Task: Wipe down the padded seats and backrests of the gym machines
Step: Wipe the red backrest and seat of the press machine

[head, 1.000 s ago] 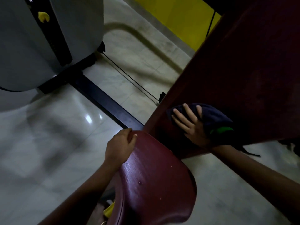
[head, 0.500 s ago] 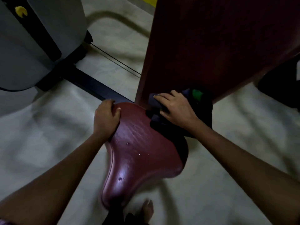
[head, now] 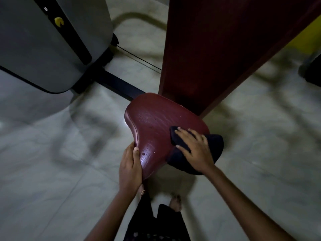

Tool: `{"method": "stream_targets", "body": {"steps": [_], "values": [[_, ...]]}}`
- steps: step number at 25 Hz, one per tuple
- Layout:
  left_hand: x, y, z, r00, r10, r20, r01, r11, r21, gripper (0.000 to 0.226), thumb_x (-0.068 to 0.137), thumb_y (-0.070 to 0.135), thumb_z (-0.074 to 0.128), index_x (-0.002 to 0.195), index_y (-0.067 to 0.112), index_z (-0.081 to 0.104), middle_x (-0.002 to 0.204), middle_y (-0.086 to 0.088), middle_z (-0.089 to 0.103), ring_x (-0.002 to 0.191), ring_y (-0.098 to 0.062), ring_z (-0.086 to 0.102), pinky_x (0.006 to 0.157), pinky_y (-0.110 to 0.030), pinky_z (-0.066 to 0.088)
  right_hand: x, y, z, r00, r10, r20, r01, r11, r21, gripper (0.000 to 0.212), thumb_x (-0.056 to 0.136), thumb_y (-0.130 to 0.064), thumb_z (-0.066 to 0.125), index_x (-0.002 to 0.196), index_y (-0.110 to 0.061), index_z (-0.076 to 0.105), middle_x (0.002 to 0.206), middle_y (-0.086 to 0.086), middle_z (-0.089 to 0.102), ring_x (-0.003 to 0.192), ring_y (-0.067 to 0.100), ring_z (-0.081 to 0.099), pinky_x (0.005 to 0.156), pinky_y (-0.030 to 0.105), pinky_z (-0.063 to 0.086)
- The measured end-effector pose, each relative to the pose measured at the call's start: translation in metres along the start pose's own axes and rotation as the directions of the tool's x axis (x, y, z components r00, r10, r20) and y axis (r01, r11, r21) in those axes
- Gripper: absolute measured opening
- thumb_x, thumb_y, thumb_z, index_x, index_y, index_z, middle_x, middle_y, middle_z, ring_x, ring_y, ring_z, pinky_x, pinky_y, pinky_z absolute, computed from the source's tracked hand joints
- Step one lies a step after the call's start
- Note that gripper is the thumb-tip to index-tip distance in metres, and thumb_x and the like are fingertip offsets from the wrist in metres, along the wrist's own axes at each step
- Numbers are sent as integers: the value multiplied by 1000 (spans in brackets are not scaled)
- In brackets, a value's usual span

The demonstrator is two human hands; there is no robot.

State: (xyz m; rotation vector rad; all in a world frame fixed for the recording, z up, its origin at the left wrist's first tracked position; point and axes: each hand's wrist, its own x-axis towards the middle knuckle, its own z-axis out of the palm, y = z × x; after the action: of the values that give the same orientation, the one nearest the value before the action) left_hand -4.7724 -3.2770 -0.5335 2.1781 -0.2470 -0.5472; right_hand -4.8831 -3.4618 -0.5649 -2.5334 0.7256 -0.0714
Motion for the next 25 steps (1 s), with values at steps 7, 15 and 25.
{"method": "stream_targets", "body": {"steps": [7, 15, 25], "values": [[1, 2, -3, 993, -106, -54, 93, 972, -214, 31, 100, 12, 42, 126, 8, 59, 120, -1, 61, 108, -6, 51, 86, -4, 36, 45, -60, 8, 994, 110, 18, -111, 994, 6, 47, 96, -41, 46, 141, -28, 42, 148, -12, 38, 132, 20, 32, 105, 37, 17], [17, 3, -31, 838, -484, 253, 522, 573, -632, 41, 104, 25, 26, 115, 1, 57, 98, -6, 66, 86, -11, 62, 79, -20, 48, 11, -71, 14, 961, -276, 8, 273, 954, 124, 47, 89, -48, 42, 130, -31, 54, 138, -14, 51, 122, 13, 38, 104, 43, 26], [12, 36, 5, 922, -373, -105, 388, 895, 220, 39, 98, 42, 37, 122, 17, 55, 122, -4, 58, 113, -25, 51, 95, -35, 34, 88, 0, -2, 982, 172, 78, -174, 985, 19, 50, 93, -49, 47, 140, -32, 41, 147, -5, 40, 135, 26, 29, 107, 43, 20]]}}
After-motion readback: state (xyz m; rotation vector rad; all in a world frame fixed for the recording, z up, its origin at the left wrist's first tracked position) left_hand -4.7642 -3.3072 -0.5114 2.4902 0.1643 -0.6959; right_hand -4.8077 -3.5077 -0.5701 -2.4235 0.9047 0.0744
